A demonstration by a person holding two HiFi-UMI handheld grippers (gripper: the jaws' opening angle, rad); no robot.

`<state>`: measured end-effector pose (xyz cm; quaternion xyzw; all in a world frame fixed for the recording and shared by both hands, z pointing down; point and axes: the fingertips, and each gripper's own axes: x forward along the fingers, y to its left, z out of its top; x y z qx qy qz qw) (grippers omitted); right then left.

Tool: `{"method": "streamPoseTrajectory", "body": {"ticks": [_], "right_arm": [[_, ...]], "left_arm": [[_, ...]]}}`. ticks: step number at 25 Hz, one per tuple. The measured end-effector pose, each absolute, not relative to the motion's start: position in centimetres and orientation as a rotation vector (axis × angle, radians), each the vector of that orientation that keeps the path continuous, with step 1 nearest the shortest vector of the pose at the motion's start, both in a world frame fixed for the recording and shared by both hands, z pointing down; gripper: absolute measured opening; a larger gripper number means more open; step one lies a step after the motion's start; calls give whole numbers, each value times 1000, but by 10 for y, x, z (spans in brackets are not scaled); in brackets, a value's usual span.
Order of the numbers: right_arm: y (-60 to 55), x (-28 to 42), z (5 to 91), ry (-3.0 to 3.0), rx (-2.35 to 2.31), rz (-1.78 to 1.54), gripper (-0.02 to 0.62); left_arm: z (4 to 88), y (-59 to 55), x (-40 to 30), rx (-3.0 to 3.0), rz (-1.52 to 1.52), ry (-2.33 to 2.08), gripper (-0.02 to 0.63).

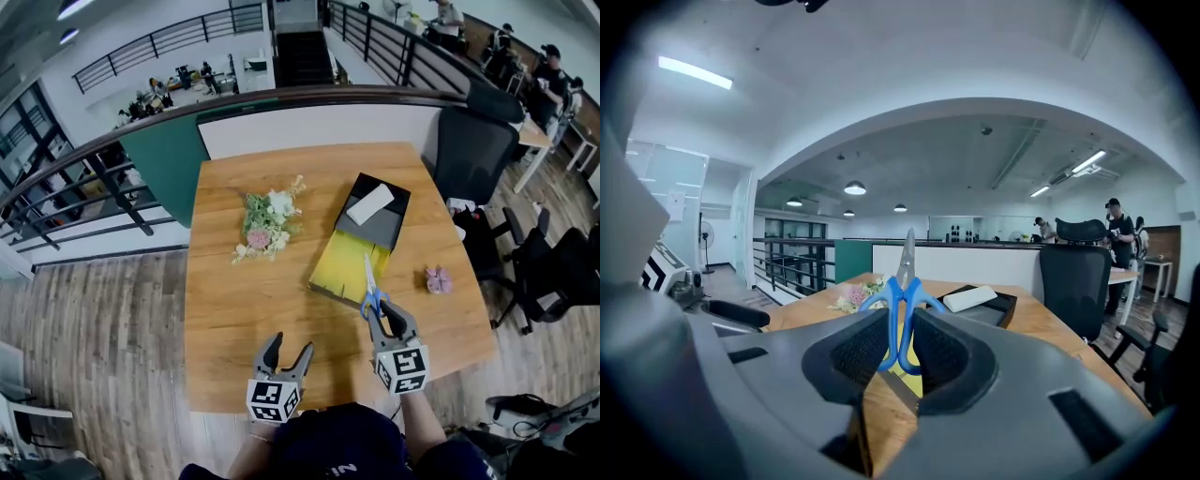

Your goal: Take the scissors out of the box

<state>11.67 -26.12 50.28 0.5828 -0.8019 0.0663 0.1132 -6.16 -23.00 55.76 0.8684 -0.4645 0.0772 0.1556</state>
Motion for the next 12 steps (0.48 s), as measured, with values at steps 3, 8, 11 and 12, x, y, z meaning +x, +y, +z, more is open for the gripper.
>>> {"method": "streamPoseTrajectory", "body": {"ticks": [3, 8, 11, 12], "right_arm": [[-240, 115, 502, -2348, 1735, 132, 94], [-207, 116, 514, -2335, 1767, 145, 94], [-192, 113, 527, -2318, 1757, 186, 94], [-189, 113, 530, -2312, 1759, 198, 94]], "left_arm": [[559, -223, -57, 2500, 230, -1307, 293], [562, -213, -53, 2517, 245, -1273, 293], [563, -211, -55, 2515, 251, -1271, 293], [563, -211, -55, 2517, 249, -1270, 293]]}}
